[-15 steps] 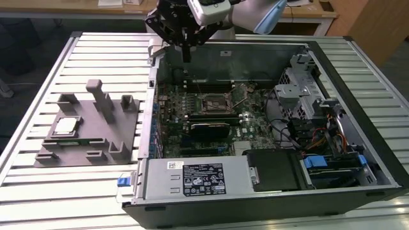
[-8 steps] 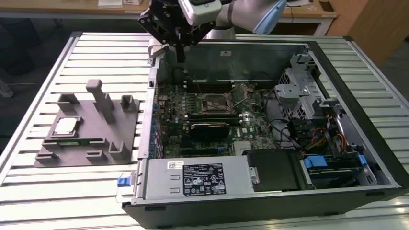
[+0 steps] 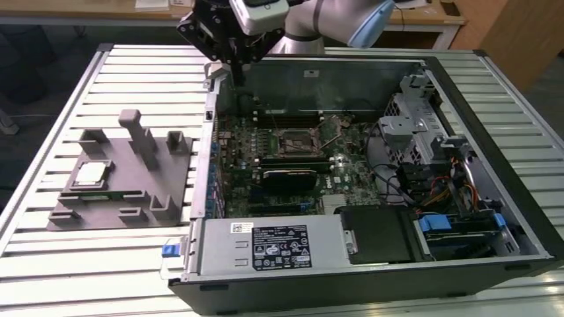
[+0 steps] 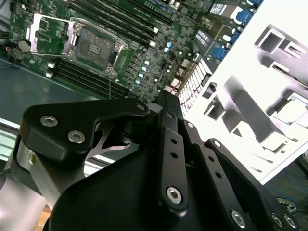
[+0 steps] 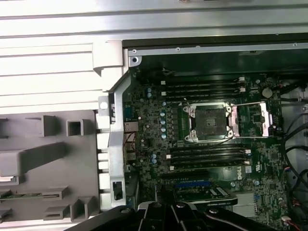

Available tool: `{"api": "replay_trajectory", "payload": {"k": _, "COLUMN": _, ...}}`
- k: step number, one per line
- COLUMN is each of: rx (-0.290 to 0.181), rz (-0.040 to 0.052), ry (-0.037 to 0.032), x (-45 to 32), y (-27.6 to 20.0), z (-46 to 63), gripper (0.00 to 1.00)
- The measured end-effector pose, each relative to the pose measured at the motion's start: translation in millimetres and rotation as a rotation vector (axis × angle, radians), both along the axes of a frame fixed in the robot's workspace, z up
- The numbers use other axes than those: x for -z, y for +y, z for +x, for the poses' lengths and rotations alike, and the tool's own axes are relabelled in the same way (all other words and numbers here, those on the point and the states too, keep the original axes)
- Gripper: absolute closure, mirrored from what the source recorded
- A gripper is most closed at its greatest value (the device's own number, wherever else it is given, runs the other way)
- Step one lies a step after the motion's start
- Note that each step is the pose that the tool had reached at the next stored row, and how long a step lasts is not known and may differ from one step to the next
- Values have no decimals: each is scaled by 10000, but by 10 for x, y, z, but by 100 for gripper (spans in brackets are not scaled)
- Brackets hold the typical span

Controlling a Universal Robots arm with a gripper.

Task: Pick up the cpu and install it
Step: 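Reach for the cpu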

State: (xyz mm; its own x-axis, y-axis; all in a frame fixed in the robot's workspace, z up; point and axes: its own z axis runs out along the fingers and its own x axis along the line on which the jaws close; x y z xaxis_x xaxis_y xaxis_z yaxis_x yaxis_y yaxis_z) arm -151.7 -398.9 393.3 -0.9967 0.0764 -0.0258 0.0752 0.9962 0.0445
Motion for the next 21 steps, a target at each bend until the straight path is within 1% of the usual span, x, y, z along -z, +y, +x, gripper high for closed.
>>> {"api": "replay_trajectory", "payload": {"k": 21, "rx": -1, "rz": 0, "ry": -11, "x": 0, "y": 0, "z": -468, "gripper": 89}}
